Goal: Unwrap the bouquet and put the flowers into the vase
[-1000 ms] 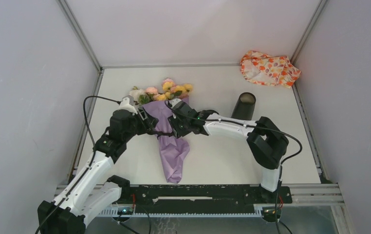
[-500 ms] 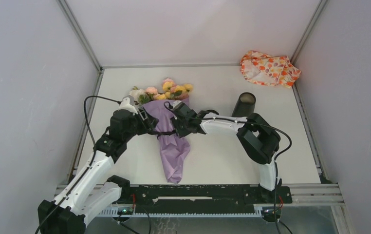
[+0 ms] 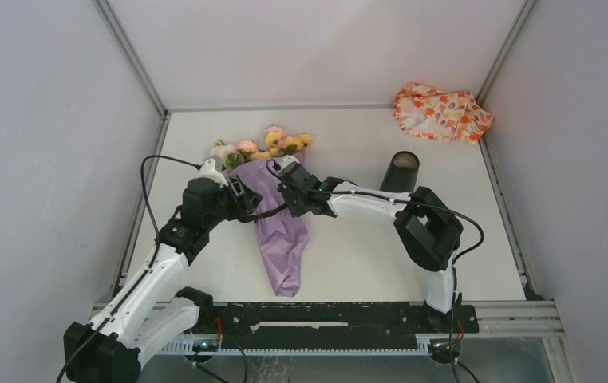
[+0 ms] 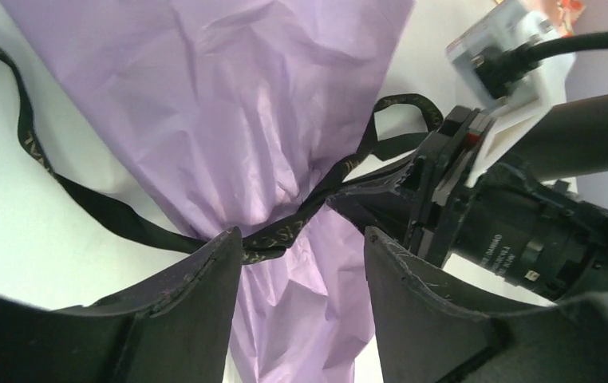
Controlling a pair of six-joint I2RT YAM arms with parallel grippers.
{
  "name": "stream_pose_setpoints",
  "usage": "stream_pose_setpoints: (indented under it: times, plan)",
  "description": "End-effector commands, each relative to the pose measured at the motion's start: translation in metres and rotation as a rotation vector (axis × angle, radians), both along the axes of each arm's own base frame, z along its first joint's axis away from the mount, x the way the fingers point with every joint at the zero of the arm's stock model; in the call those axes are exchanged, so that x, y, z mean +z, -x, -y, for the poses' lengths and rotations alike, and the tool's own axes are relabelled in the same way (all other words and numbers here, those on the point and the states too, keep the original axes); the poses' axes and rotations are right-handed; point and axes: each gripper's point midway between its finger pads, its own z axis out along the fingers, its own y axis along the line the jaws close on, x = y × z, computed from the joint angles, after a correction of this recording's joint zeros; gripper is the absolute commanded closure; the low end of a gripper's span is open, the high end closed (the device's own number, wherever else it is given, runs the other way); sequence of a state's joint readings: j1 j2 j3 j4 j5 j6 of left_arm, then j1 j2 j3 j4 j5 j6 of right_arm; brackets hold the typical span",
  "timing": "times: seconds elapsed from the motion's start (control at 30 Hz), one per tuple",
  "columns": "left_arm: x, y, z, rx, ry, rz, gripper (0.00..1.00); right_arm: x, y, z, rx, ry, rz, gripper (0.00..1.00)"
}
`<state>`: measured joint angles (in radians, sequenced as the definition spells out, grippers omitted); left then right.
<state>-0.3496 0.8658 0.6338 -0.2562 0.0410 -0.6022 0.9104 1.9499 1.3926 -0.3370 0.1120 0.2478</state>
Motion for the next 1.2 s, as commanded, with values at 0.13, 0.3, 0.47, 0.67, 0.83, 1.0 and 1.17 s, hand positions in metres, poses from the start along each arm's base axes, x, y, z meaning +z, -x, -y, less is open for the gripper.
stream_pose_setpoints:
  times: [0.13, 0.3, 0.47, 0.67, 0.83, 1.0, 1.17]
  plan:
    - [0.008, 0.005, 0.019, -0.101, 0.054, 0.047, 0.37, 0.066, -0.026, 0.001, -0.062, -0.087, 0.15, 0.74]
    - [0.005, 0.007, 0.021, -0.109, 0.061, 0.041, 0.37, 0.054, -0.032, 0.003, -0.071, -0.062, 0.127, 0.76]
    - [0.004, 0.006, 0.023, -0.113, 0.063, 0.037, 0.36, 0.055, -0.015, 0.0, -0.023, -0.067, 0.098, 0.7]
    - [0.004, 0.002, 0.026, -0.12, 0.066, 0.029, 0.36, 0.041, 0.009, -0.009, 0.032, -0.042, 0.067, 0.66]
    - [0.005, 0.003, 0.028, -0.13, 0.073, 0.029, 0.36, 0.029, 0.015, -0.015, 0.069, -0.021, 0.052, 0.62]
    - [0.006, 0.007, 0.032, -0.152, 0.078, 0.031, 0.36, 0.017, 0.018, -0.013, 0.073, 0.007, 0.025, 0.62]
    - [0.008, 0.014, 0.051, -0.221, 0.149, 0.04, 0.35, -0.008, 0.006, -0.003, 0.038, 0.079, 0.02, 0.61]
